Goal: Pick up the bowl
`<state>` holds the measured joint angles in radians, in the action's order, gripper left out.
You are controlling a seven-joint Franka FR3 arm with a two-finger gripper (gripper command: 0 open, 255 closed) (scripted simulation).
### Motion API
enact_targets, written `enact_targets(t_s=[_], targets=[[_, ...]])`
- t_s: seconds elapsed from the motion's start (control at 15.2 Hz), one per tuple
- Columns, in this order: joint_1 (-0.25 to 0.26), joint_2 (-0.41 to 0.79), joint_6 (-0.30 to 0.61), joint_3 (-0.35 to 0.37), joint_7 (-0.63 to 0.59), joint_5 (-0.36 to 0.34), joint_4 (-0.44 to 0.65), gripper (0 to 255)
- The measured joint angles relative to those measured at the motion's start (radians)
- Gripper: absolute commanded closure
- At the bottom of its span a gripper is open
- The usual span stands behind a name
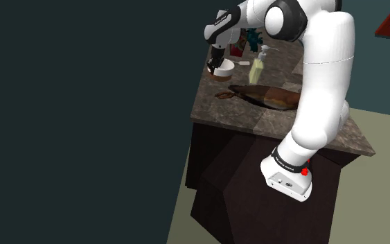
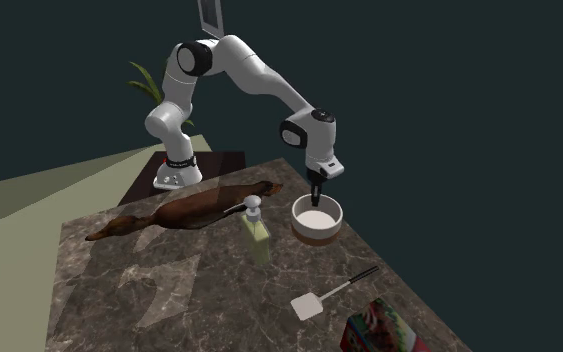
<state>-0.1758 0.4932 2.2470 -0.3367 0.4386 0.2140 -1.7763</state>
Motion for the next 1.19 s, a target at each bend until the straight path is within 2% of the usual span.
enact_targets(t_s=[0.26, 1.19], targets=[[0.001, -0.008, -0.009, -0.002, -0.001, -0.003, 0.000, 255], [0.015, -0.097, -0.152, -0.024, -0.029, -0.045, 0.060, 255]])
